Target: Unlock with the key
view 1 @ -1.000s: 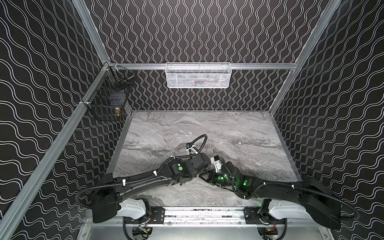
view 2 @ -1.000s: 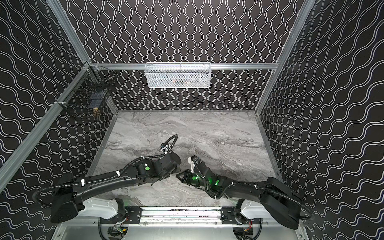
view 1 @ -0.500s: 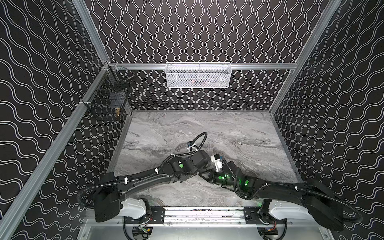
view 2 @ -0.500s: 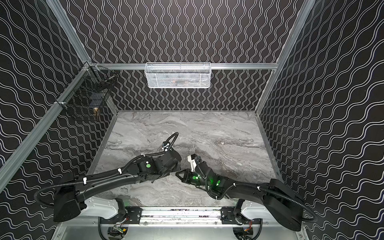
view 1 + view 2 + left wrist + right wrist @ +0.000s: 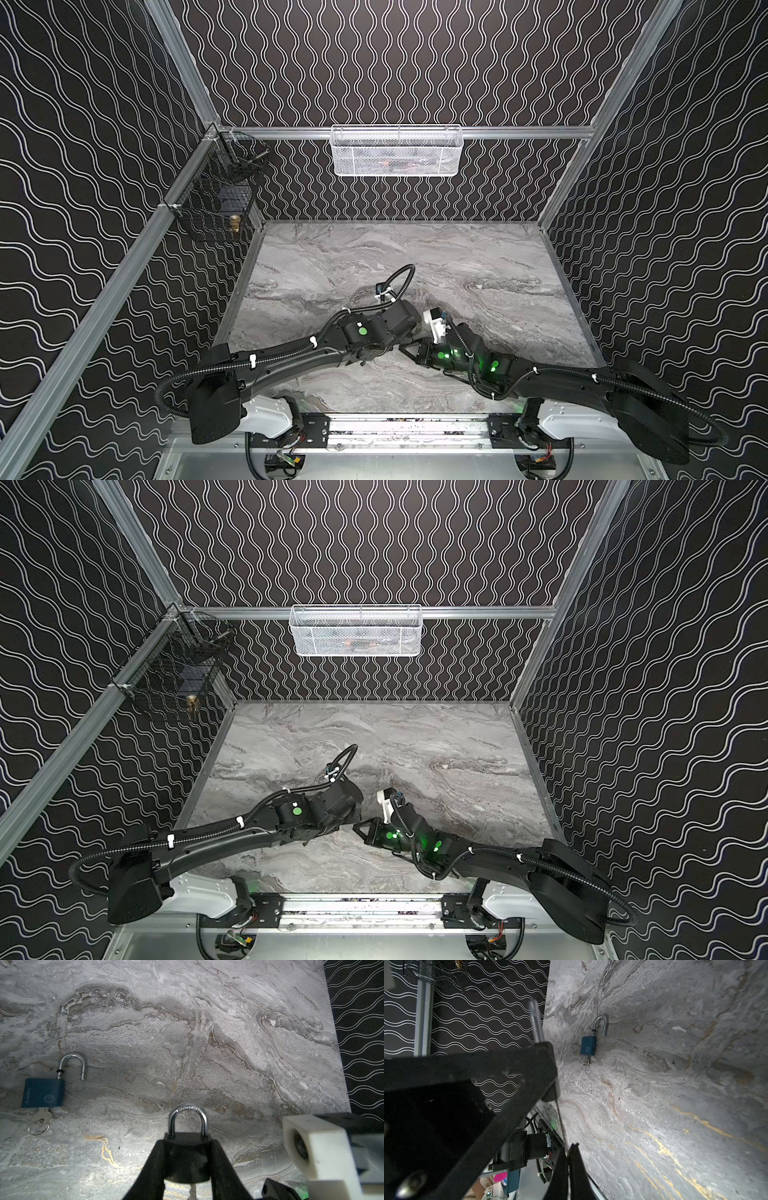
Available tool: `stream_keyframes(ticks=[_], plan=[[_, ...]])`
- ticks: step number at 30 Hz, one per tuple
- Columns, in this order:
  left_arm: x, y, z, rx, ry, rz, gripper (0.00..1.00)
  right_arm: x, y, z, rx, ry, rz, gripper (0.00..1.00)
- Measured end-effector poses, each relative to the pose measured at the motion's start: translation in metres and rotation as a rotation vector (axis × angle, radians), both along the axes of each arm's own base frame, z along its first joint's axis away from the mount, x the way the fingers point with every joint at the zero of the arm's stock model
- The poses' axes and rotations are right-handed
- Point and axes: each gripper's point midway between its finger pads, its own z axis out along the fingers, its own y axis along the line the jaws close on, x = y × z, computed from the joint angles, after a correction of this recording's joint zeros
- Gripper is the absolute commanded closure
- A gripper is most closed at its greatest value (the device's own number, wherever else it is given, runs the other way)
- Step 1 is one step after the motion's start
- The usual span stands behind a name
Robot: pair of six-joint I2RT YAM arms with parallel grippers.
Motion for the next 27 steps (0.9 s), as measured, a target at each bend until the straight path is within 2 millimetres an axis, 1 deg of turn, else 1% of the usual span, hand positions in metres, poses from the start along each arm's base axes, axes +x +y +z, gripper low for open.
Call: stream_keyframes(ticks=[6,11,17,27], plan=[[-0.0003,-0.0006,-0.0011,0.002,0.003,-0.004,0.92,0.0001,0.0003,-0.0002,0.000,0.000,0.000,1.00],[-0.0007,-0.0007,-0.0014,0.001,0.004,-0.006,0.92,-0.0001,0.0023,-0.0087,-0.017,0.015,0.007,1.00],[-0.0008,-0.0007,-0.0013,0.000,0.004,-0.006,0.92,0.0039,0.0011,-0.0053,0.006,0.011,-0.005,1.00],[0.0004,-0.0015,-0.0010,0.005,0.001,-0.006,0.93,0.0037,0.0015,0.0009,0.027,0.013,0.000,1.00]])
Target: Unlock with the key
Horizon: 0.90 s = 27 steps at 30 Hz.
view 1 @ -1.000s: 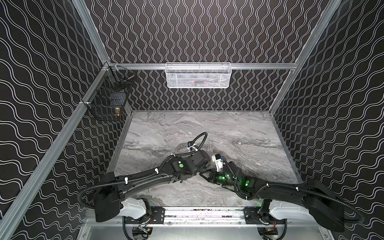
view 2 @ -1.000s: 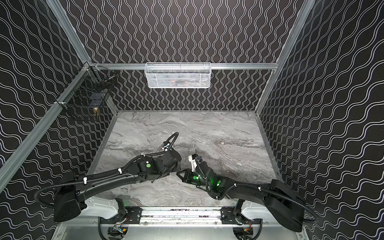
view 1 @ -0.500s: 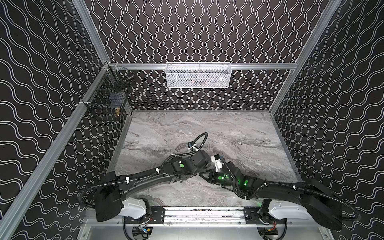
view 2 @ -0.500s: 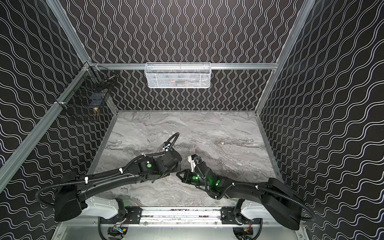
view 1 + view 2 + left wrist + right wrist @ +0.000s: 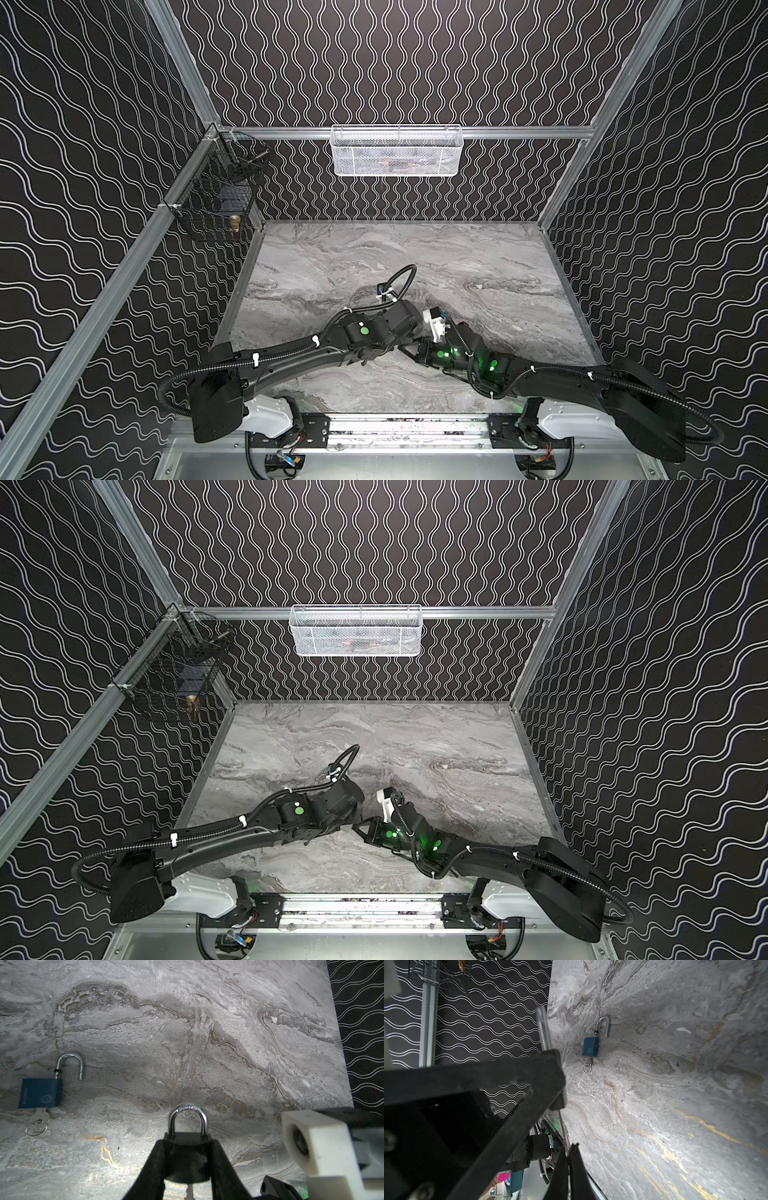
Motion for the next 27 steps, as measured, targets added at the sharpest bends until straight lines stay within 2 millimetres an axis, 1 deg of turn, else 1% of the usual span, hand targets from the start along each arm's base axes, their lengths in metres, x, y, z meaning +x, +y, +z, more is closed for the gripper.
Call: stream_keyframes(ticks=[10,16,22,27], plan=[[0.001,0.001,0.001,0.002,-0.005,0.004,0.94,0.003,-0.004,-0.001,0.038,0.024,-0.003,1.00],[0.001,0.001,0.001,0.001,-0.006,0.003,0.95,0.004,-0.003,0.000,0.052,0.025,0.002,1.00],[0.001,0.000,0.002,-0.002,-0.006,0.000,0.96,0.010,0.002,0.006,0.058,0.020,-0.001,1.00],[0.002,0.001,0.003,0.002,-0.011,0.004,0.96,0.012,0.007,0.007,0.049,0.021,0.007,1.00]])
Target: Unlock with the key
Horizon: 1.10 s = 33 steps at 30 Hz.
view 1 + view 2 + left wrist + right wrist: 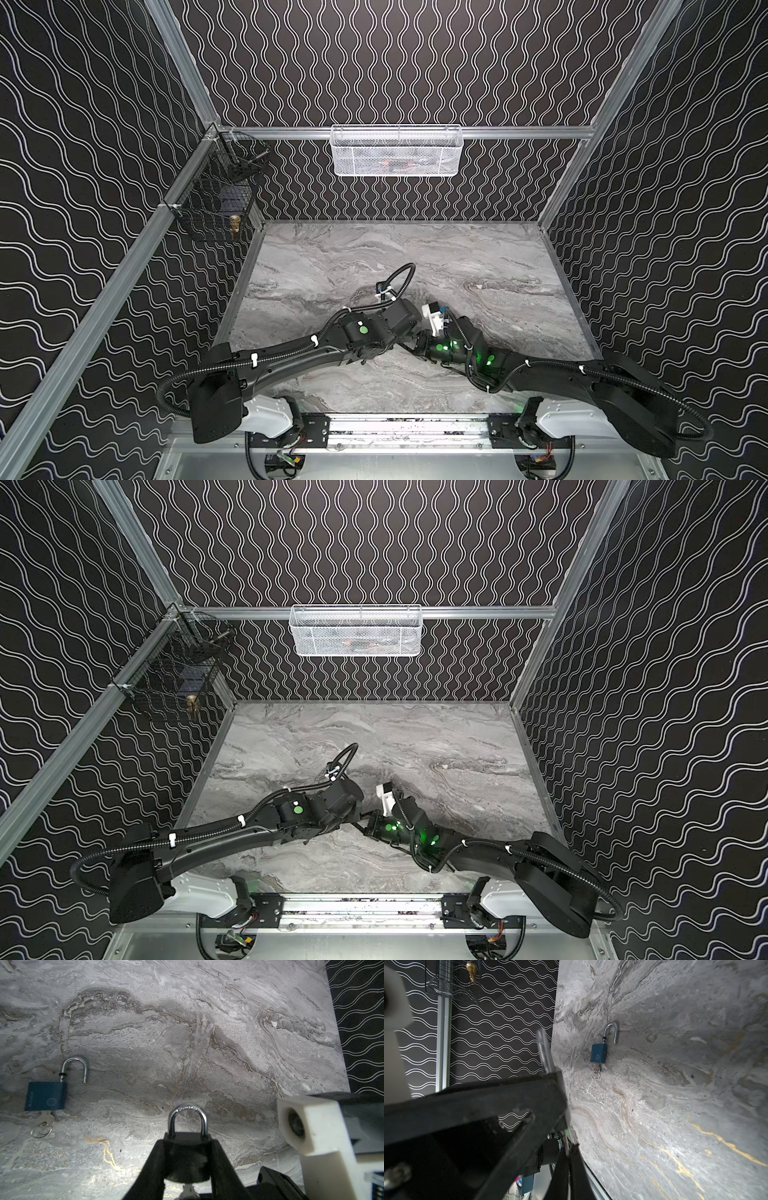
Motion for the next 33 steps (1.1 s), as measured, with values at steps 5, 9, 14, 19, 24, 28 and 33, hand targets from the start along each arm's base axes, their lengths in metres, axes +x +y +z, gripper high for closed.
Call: stream_keyframes(ticks=[5,9,14,19,24,28,33], plan=[[0.000,-0.001,0.004,-0.012,-0.004,-0.002,0.97,0.002,-0.005,0.005,0.002,-0.008,-0.006,1.00],[0.000,-0.002,0.009,-0.034,-0.015,-0.003,0.98,0.003,-0.008,0.009,0.002,-0.023,-0.006,1.00],[-0.003,-0.005,0.015,-0.044,-0.030,-0.012,0.99,0.003,-0.012,0.014,0.006,-0.038,0.005,1.00],[-0.005,-0.009,0.016,-0.039,-0.050,-0.022,0.99,0.005,-0.014,0.016,0.000,-0.028,0.022,1.00],[-0.008,-0.010,0.024,-0.080,-0.070,-0.033,0.99,0.009,-0.014,0.026,0.007,-0.046,0.035,1.00],[-0.008,-0.012,0.029,-0.089,-0.081,-0.042,0.99,0.013,-0.014,0.031,-0.006,-0.056,0.038,1.00],[-0.009,-0.012,0.031,-0.087,-0.081,-0.046,0.99,0.013,-0.013,0.032,-0.034,-0.059,0.050,1.00]])
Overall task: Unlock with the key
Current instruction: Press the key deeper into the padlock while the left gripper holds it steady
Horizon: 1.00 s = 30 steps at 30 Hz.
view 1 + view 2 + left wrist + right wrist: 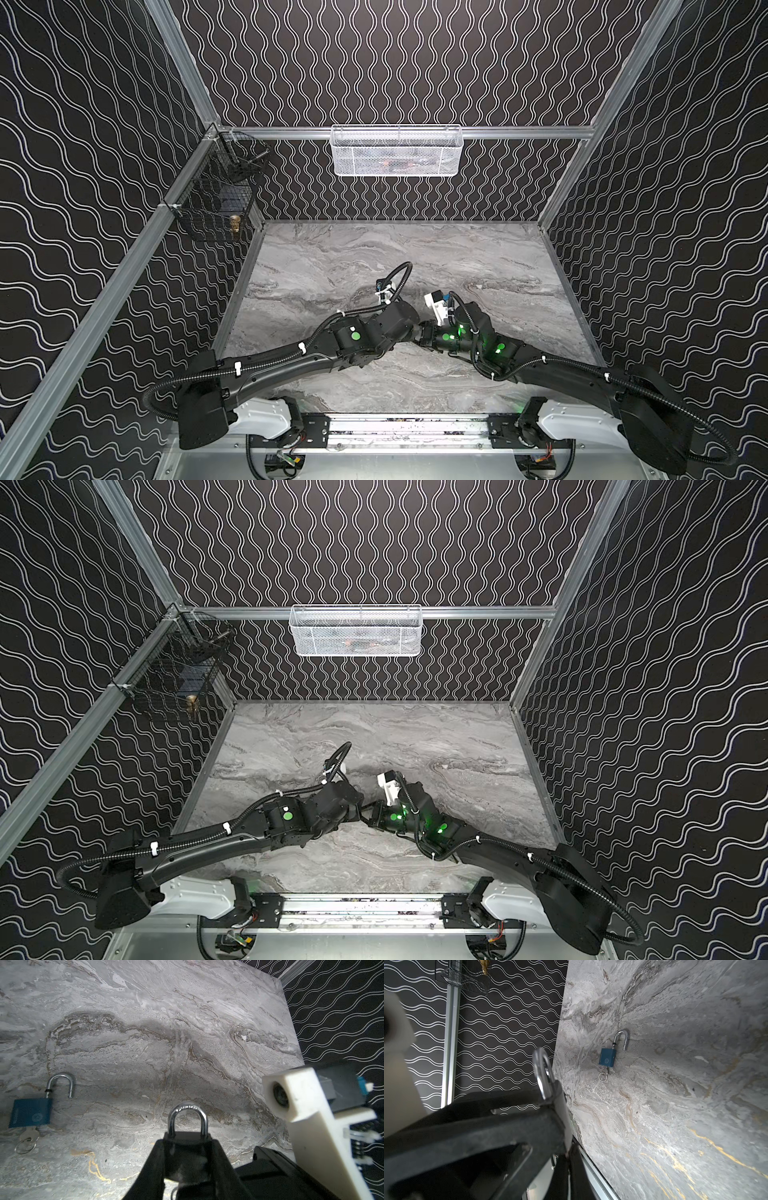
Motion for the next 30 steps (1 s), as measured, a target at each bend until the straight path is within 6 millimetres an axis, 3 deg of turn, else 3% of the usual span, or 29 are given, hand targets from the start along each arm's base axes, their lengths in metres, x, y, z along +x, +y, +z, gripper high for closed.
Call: stream_keyframes(ticks=[7,13,22,30], plan=[[-0.001,0.002,0.006,-0.011,-0.006,0.001,0.99,-0.001,0.000,0.003,0.001,-0.024,0.011,1.00],[0.002,0.004,0.008,-0.017,0.005,0.007,1.00,-0.002,-0.002,0.001,0.014,-0.054,0.011,0.84],[0.010,0.014,0.015,-0.022,-0.005,0.048,1.00,-0.007,-0.007,-0.005,0.048,-0.087,-0.002,0.77],[0.010,0.018,0.017,-0.037,-0.009,0.073,1.00,-0.002,-0.008,0.022,0.119,-0.145,-0.054,0.75]])
